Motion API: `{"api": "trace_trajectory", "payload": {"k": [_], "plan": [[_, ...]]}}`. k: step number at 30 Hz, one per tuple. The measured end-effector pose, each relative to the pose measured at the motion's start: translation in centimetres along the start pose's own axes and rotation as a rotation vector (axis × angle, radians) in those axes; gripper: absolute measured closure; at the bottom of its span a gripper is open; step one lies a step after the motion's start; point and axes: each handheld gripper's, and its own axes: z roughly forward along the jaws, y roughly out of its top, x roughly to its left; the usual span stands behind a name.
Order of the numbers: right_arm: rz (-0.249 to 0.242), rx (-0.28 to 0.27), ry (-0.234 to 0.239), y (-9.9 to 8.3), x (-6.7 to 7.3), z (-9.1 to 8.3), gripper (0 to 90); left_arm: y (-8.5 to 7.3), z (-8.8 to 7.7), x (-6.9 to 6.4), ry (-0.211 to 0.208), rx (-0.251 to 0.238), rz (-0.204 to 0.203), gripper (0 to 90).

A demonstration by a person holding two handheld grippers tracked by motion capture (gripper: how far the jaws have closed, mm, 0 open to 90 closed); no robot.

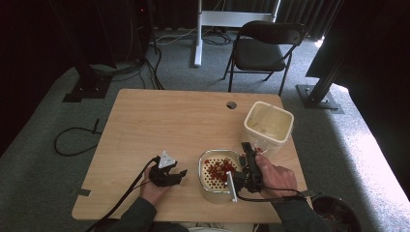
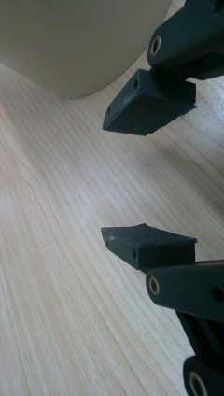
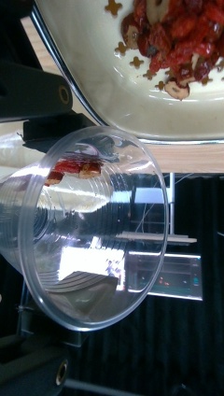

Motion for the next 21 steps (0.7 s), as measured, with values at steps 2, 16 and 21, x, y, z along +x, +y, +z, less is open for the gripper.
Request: {"api": "trace_trajectory", "payload": {"k": [2,16,21], "plan": [[0.030,-0.004,0.012,-0.2,-0.1,0.1,33.6,0.0,0.0,0.0,-0.001,0.000,-0.001,43.6],[0.480,-0.073,0.196,-3.4,-2.0,1.7,33.0,0.0,0.0,-0.1,-0.002,0.001,0.003,43.7],[0.637,-0.108,0.266,-4.9,-2.5,2.3,32.9,0.0,0.0,-0.1,-0.002,0.000,0.001,43.6]]}}
